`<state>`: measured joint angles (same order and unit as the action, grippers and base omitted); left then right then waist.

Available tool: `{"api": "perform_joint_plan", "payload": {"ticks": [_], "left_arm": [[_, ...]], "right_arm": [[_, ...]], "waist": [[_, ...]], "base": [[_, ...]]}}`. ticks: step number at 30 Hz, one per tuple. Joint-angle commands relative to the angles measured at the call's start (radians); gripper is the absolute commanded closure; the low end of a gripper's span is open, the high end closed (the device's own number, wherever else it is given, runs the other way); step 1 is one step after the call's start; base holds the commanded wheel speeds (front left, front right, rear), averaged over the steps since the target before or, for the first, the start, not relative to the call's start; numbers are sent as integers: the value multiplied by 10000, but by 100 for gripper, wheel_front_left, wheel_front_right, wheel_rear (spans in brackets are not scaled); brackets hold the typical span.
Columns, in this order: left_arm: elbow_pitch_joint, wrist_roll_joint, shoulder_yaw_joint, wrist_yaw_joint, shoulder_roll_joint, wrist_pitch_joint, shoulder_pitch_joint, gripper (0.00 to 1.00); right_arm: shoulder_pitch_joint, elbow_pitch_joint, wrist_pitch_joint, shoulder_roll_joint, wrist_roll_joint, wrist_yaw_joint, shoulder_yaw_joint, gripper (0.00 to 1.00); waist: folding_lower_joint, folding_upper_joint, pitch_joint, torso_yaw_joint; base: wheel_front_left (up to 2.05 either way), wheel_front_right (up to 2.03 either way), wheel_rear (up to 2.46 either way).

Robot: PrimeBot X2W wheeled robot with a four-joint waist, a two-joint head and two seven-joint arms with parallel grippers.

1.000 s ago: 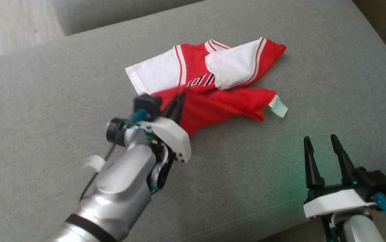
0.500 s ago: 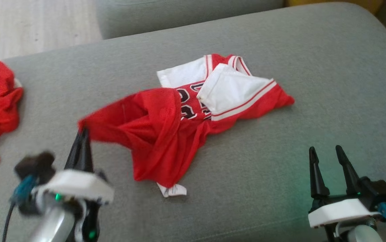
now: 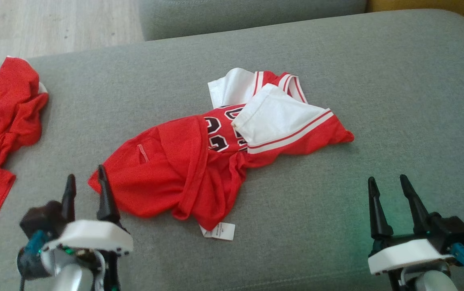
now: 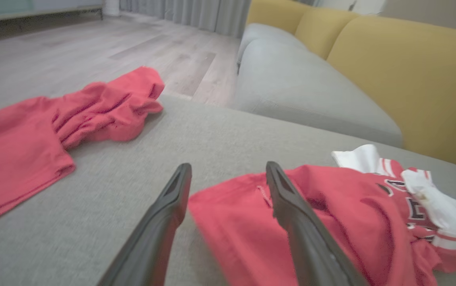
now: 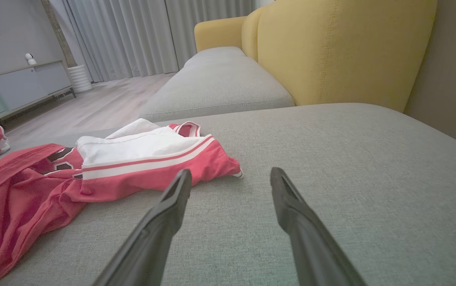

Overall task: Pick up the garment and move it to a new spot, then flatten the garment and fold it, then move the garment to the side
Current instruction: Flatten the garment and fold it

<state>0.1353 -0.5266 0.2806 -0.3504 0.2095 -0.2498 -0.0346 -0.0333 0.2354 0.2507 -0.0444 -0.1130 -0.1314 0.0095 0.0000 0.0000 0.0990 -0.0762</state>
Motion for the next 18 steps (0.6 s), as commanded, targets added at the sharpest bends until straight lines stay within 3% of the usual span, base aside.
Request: {"api": "perform_joint_plan", "payload": {"ticks": [1,6,18], "left_arm": [[-620,322,-329,211,-65,-119,180,0],[-648,359,873,1017,-235,509,1071,0],[982,780,1896,1722,-131,1466,-146,0]], "right_arm": [[155,-280,111,-58,45,7,165,0],[37,-264,111,-58,30,7,158,0],[341,-223,111,-58,88,7,388,0]], "waist": [[0,0,-21,-49],[0,0,-28,-86],[0,0,190,-321]], "base": [[0,0,0],[0,0,0],[0,0,0]]}}
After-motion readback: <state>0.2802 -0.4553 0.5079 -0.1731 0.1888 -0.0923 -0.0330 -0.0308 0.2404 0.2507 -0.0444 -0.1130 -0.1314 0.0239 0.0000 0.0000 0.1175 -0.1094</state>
